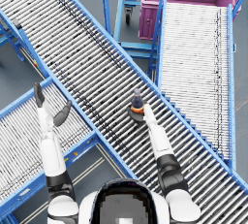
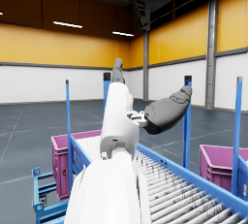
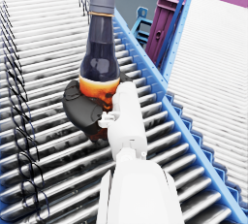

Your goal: Pick up the oil and place it on the left assembly line, put the cola on the right, and keep Sprite still

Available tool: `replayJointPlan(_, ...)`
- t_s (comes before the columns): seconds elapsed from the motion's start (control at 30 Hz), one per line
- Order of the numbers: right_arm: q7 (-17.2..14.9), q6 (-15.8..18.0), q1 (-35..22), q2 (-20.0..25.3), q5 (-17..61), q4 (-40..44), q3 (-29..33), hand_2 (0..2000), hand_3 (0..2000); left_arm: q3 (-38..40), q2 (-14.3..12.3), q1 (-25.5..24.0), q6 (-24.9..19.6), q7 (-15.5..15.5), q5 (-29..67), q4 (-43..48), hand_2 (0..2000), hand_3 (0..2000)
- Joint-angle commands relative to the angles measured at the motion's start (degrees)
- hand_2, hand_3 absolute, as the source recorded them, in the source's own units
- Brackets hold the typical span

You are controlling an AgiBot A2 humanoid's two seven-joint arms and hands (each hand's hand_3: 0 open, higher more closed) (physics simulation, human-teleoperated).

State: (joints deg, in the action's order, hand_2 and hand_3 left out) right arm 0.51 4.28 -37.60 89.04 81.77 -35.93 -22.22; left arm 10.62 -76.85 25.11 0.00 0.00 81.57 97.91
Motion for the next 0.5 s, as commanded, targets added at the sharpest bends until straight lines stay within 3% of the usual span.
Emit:
replayJointPlan(0.03, -0.1, 1.0, 3.3, -1.7, -0.1, -1.0, -2.8, 2000, 2000, 0.4, 0.1, 0.5, 0.0, 0.0, 0.0, 0.8, 0, 0)
replayJointPlan(0.1, -0.1, -0.5, 8.1, -2.7, -0.2, -19.6, 6.7, 2000, 2000, 0.5, 0.1, 0.9, 0.0, 0.0, 0.0, 0.5, 0, 0)
replayJointPlan(0.13, -0.4, -1.2, 7.6, -1.9, -0.1, -25.7, 12.6, 2000, 2000, 0.0, 0.1, 1.0, 0.0, 0.0, 0.0, 0.4, 0, 0)
replayJointPlan(0.2, -0.5, 0.0, 4.2, -1.3, -0.1, -31.6, 18.7, 2000, 2000, -0.4, -0.1, 0.6, 0.0, 0.0, 0.0, 0.9, 0, 0)
replayJointPlan(0.37, -0.9, 3.8, -1.0, -1.7, -0.2, -35.4, 25.4, 2000, 2000, -0.3, -0.2, 1.1, 0.0, 0.0, 0.0, 1.0, 0, 0)
replayJointPlan(0.5, -0.8, 4.7, -4.5, -3.0, -0.2, -31.5, 33.1, 2000, 2000, -0.8, -0.3, 1.4, 0.0, 0.0, 0.0, 1.3, 0, 0)
